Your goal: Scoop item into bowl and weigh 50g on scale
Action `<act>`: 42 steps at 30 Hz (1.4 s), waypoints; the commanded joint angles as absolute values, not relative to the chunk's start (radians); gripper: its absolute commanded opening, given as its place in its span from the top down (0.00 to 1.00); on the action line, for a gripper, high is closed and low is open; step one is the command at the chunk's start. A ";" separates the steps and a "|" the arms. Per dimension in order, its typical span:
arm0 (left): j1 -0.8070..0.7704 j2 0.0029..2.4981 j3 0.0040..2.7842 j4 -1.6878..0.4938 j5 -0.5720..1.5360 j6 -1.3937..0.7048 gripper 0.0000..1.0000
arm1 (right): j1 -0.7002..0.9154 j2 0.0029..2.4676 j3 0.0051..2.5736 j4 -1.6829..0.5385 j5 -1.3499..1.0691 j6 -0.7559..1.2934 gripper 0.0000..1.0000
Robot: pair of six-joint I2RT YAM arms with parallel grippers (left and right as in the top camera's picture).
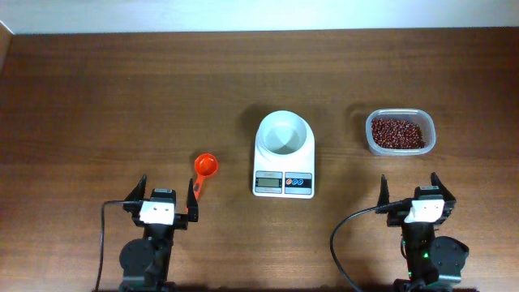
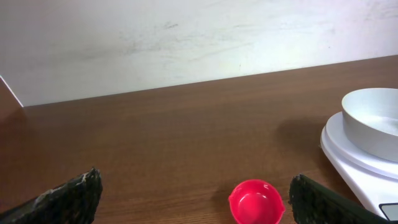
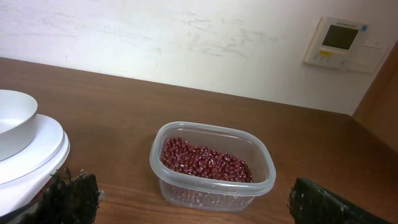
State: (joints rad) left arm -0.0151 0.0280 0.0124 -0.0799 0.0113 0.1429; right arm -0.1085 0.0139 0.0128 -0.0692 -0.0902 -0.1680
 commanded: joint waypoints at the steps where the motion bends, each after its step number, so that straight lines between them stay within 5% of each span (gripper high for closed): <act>1: -0.010 0.025 0.012 -0.088 0.012 0.159 0.01 | -0.102 0.006 0.006 -0.070 -0.089 -0.169 0.01; 13: -0.010 0.025 0.040 0.025 -0.041 0.191 0.01 | -0.102 0.006 0.006 -0.070 -0.089 -0.169 0.01; 18: -0.010 0.091 0.313 -0.165 -0.101 0.108 0.01 | -0.102 0.006 0.006 -0.070 -0.089 -0.169 0.01; 29: -0.010 1.058 1.391 -0.840 -0.036 0.102 0.01 | -0.102 0.006 0.006 -0.070 -0.089 -0.168 0.01; 36: -0.010 1.497 1.535 -1.076 0.105 0.102 0.01 | -0.102 0.006 0.006 -0.070 -0.089 -0.168 0.01; 37: -0.010 1.560 1.534 -1.108 0.138 0.102 0.14 | -0.102 0.006 0.006 -0.070 -0.089 -0.168 0.01; 38: -0.010 1.617 1.534 -1.150 0.138 0.102 0.80 | -0.102 0.006 0.006 -0.070 -0.089 -0.168 0.01; 39: -0.010 1.652 1.534 -1.182 0.138 0.102 1.00 | -0.102 0.006 0.006 -0.070 -0.089 -0.168 0.01; 42: -0.013 1.782 1.531 -1.323 0.139 0.082 1.00 | -0.102 0.006 0.006 -0.070 -0.089 -0.169 0.01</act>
